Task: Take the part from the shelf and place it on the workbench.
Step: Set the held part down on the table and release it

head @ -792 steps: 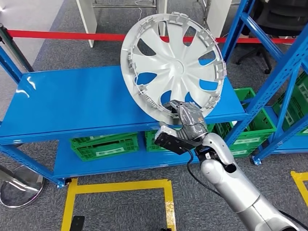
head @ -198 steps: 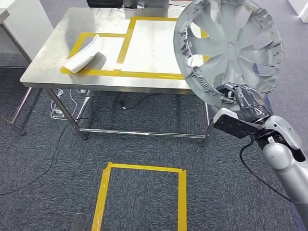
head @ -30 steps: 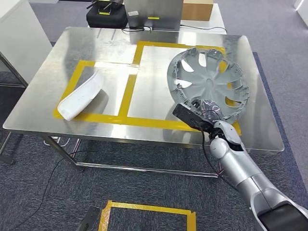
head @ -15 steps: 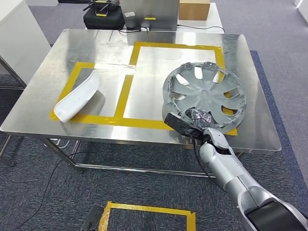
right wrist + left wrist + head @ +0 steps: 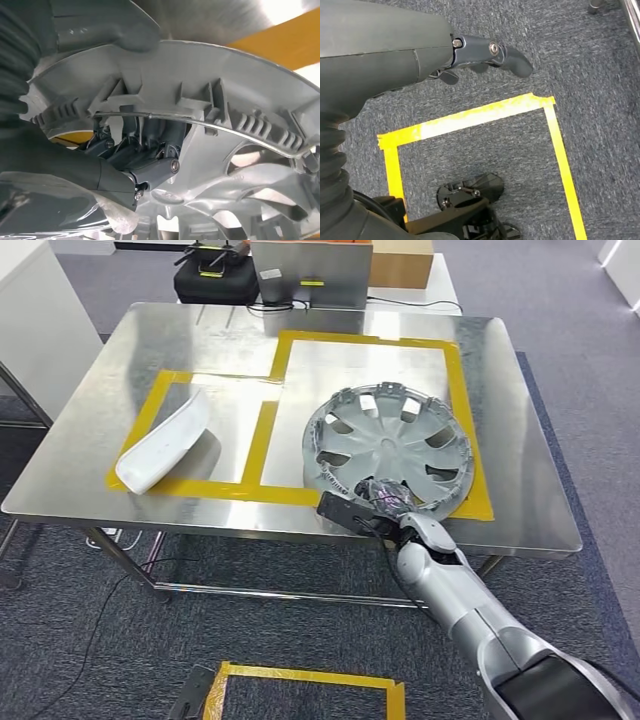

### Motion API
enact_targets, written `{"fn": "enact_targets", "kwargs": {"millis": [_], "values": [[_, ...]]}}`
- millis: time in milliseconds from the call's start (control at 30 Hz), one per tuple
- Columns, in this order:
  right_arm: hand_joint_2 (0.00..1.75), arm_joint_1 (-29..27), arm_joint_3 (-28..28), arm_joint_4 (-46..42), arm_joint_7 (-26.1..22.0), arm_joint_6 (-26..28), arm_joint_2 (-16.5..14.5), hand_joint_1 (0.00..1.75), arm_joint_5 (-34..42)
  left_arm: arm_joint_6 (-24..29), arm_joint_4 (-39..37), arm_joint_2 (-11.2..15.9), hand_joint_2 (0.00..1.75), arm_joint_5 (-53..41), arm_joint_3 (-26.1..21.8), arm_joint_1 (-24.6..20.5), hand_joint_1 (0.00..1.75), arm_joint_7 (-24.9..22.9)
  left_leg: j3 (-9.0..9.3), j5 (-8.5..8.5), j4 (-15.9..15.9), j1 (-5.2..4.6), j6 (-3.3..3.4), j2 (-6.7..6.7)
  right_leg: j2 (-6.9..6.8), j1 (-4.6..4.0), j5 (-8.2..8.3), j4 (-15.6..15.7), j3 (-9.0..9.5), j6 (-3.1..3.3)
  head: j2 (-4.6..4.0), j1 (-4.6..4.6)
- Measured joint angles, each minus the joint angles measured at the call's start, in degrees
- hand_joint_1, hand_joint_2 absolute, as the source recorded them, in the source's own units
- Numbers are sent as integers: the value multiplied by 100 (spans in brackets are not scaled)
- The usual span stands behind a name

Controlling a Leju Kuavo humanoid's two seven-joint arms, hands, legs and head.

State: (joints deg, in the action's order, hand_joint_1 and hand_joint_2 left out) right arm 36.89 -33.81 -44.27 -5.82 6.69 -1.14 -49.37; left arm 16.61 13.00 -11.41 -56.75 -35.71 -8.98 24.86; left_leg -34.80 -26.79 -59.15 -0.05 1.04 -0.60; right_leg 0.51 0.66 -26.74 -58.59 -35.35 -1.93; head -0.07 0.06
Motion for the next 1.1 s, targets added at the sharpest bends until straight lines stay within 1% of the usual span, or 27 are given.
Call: {"fn": "enact_targets", "kwargs": {"millis": [33,67,100,167,200,233,267,300,333,367,400,433,500,533,567,600,667,700,733,767,833,867,900,933,1000,1067,1100], "values": [[0,0,-9,10,-12,1,-4,0,16,-7,0,0,175,10,0,-2,0,2,10,19,21,8,37,4,-4,3,-49,-54,-35,-25,0,5],[0,2,-13,19,-27,5,-6,0,41,-18,0,-1,131,22,0,-7,0,4,18,36,42,17,71,8,-8,3,-155,-208,-115,-43,0,12],[0,-3,-17,25,-49,15,-6,0,75,-39,0,-2,87,45,-1,-9,0,8,22,46,54,21,96,11,-12,4,-321,-503,-257,-53,0,16],[0,-36,-25,34,-82,51,-6,0,181,-83,0,0,0,107,-3,-5,0,2,15,48,54,6,119,12,-15,1,-662,-1269,-605,-66,0,21],[0,-63,-25,33,-88,67,-6,0,263,-98,0,1,0,143,-5,3,0,-25,14,48,54,-4,124,11,-16,1,-738,-1542,-730,-67,0,19],[0,-86,-20,20,-84,78,-8,0,363,-108,0,3,0,173,-8,10,0,-62,14,49,52,-12,125,7,-16,1,-702,-1594,-752,-62,0,21],[0,-101,-8,-10,-77,81,-12,0,479,-114,0,5,0,195,-10,16,0,-107,17,48,51,-19,126,4,-16,0,-567,-1420,-663,-50,0,20],[0,-108,15,-63,-71,83,-18,0,602,-122,0,5,0,212,-11,20,0,-150,20,47,49,-24,124,0,-18,-1,-371,-1054,-478,-31,0,20],[0,-107,46,-137,-68,85,-25,0,723,-129,0,5,0,226,-13,24,0,-181,20,43,45,-34,118,-3,-21,-9,-217,-642,-262,-12,0,20],[0,-106,81,-223,-67,86,-32,0,833,-131,0,7,0,236,-14,27,0,-205,11,40,35,-46,108,-3,-23,-15,-112,-294,-77,8,0,16],[0,-110,112,-314,-68,85,-36,0,931,-128,0,8,0,247,-15,31,0,-225,0,39,28,-55,92,-2,-20,-23,-66,-71,44,23,0,14],[0,-121,139,-395,-71,82,-39,0,1012,-124,0,10,0,259,-16,37,0,-240,-9,41,26,-61,75,0,-16,-34,-79,11,92,36,0,12],[0,-157,180,-541,-85,79,-41,0,1153,-118,0,14,0,278,-20,46,0,-268,-20,37,23,-54,32,3,-8,-30,-59,40,106,75,0,13],[0,-174,201,-612,-100,87,-42,0,1215,-118,0,15,0,290,-21,48,0,-279,-36,-7,-21,-50,4,5,-12,-22,-50,51,114,100,0,9],[0,-185,222,-686,-122,107,-44,0,1279,-118,0,16,0,305,-23,48,0,-285,-93,-104,-156,-43,-29,6,-18,-10,-40,64,121,127,0,0],[0,-198,248,-761,-153,142,-47,0,1351,-118,0,19,0,323,-24,48,0,-290,-201,-256,-406,-32,-63,8,-25,1,-35,74,129,149,0,-8],[0,-258,320,-915,-238,238,-51,0,1565,-119,0,22,0,372,-30,56,0,-301,-528,-607,-1152,-7,-116,9,-35,-2,-42,73,133,171,0,-22],[0,-317,373,-1008,-290,277,-52,0,1724,-129,0,25,0,404,-39,67,0,-307,-664,-701,-1449,6,-134,9,-39,-3,-45,72,135,175,0,-22],[0,-389,434,-1121,-343,300,-52,0,1917,-149,0,28,0,437,-52,79,0,-312,-723,-695,-1574,17,-145,9,-40,-3,-49,70,138,177,0,-23],[0,-463,506,-1254,-394,309,-52,0,2123,-173,0,33,0,466,-70,90,0,-316,-673,-572,-1462,31,-150,10,-37,-2,-53,68,143,176,0,-23],[0,-573,644,-1531,-466,310,-52,0,2429,-205,0,48,0,504,-113,100,0,-316,-342,-181,-751,58,-149,9,-26,1,-71,58,157,155,0,-22],[0,-600,701,-1645,-486,310,-52,0,2507,-208,0,53,0,512,-132,101,0,-316,-170,-46,-384,59,-143,7,-18,-7,-81,46,155,134,0,-22],[0,-618,748,-1740,-498,311,-51,0,2552,-208,0,56,0,516,-147,99,0,-315,-60,13,-145,56,-131,6,-11,-14,-84,40,145,106,0,-20],[0,-640,789,-1817,-511,313,-51,0,2601,-205,0,58,0,519,-157,102,0,-314,-16,2,-44,46,-116,5,-5,-18,-84,39,135,76,0,-18],[0,-722,874,-1987,-563,336,-50,0,2795,-197,0,64,0,545,-169,113,0,-309,-10,-5,-10,29,-57,4,-3,-12,-81,50,127,9,0,-18],[0,-851,1006,-2231,-635,419,-49,0,3162,-181,0,73,0,594,-182,123,0,-295,8,15,25,36,25,3,-10,1,-190,-73,53,-43,0,-9],[0,-922,1098,-2376,-653,482,-43,0,3381,-169,0,79,0,619,-193,125,0,-286,18,24,40,42,60,5,-12,3,-324,-307,-64,-58,0,-1]]}}
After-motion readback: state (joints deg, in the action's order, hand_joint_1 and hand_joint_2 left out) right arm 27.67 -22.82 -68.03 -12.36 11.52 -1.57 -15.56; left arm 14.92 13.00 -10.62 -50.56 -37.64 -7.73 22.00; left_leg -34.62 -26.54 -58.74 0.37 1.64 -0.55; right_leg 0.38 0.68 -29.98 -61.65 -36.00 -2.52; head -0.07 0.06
